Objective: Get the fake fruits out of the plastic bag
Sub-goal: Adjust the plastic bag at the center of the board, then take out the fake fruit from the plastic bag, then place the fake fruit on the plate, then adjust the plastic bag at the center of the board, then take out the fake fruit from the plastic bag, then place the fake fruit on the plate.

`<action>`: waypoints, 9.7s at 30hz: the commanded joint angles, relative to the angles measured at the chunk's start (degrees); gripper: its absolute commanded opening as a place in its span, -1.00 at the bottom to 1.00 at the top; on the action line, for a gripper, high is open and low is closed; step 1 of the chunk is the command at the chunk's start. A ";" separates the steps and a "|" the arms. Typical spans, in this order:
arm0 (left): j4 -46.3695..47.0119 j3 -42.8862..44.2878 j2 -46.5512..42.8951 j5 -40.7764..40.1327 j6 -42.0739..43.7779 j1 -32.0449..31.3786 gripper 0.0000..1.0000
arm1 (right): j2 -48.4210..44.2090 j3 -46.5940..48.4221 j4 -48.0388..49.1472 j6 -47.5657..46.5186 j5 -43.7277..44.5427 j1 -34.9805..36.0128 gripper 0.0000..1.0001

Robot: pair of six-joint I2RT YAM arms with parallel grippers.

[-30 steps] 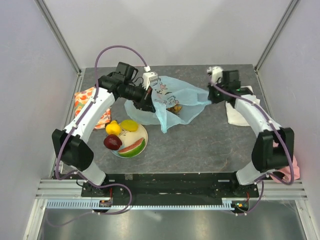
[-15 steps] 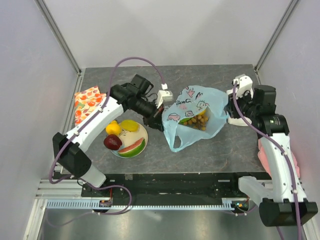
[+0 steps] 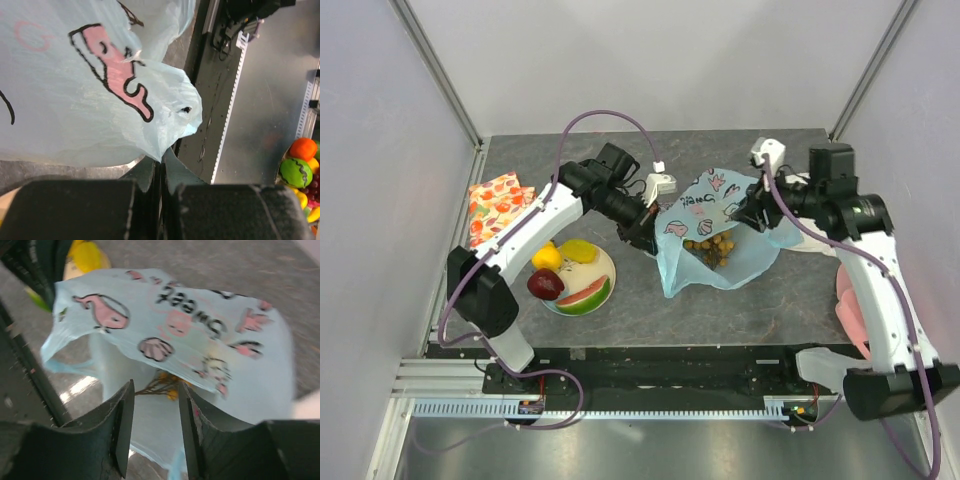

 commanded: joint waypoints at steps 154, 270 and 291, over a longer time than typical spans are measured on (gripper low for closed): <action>12.88 -2.85 -10.10 -8.18 -15.82 11.72 0.98 | 26.16 18.72 2.62 13.41 5.25 10.90 0.96; 11.30 15.28 2.67 -20.66 -13.64 11.80 0.71 | 18.95 13.50 14.49 22.65 -5.78 12.29 -0.18; 11.92 0.94 -19.05 -16.72 -14.34 25.51 0.68 | 54.71 25.98 7.46 -1.70 -3.69 37.96 -0.22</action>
